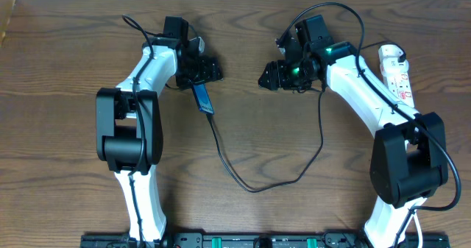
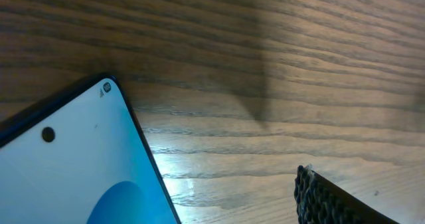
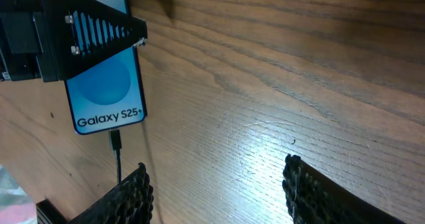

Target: Plug charger to phone and switch on socket

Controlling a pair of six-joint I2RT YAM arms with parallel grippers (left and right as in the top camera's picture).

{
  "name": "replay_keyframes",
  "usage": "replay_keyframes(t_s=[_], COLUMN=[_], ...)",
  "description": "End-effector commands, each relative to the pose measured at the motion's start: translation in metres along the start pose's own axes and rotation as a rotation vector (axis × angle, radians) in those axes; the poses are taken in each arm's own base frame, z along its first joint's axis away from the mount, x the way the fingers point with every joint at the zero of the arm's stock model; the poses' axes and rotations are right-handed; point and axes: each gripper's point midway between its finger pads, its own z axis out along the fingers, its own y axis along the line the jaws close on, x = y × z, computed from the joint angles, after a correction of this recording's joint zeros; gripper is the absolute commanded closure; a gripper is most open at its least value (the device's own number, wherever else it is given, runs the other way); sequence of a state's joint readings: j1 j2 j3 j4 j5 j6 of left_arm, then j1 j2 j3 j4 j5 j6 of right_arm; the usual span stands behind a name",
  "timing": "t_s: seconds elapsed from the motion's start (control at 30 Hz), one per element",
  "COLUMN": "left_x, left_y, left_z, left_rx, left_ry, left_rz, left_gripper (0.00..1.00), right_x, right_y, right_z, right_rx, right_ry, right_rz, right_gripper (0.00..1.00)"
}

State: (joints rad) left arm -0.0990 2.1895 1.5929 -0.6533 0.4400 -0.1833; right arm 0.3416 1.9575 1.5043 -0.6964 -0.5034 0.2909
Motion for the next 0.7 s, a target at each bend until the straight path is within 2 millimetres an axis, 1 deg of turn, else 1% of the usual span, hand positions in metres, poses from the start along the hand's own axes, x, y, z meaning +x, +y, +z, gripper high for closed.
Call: replay_keyframes(t_s=[0.0,0.23,0.47,0.53,0.67], left_x=[0.023,0.024,0.027,0.029,0.034], left_y=[0.049,0.061,0.059,0.052,0.018], left_z=[0.026,0.019,0.019,0.021,0.022], left_rx=[-0.175,-0.255,-0.245,-0.203,0.005], left_ry=[0.078,0.085,0.097,0.11,0.15], left_rz=[-0.051,-0.054,-0.057,-0.06,-0.03], left_gripper=[0.19,0.19,0.19,0.19,0.19], right_x=[0.001,0.001,0.001,0.001,0.001], right_y=[0.002,0.002,0.002,0.002,0.002], right_z=[0.003,0.003,0.003,0.003,0.003], right_rx=[0.0,0.0,0.0,0.0,0.0], right_ry=[0.008,0.008,0.008,0.008,0.008], right_rz=[-0.022,-0.022,-0.022,-0.022,-0.022], right_gripper=[0.38,0.38,0.37,0.37,0.37])
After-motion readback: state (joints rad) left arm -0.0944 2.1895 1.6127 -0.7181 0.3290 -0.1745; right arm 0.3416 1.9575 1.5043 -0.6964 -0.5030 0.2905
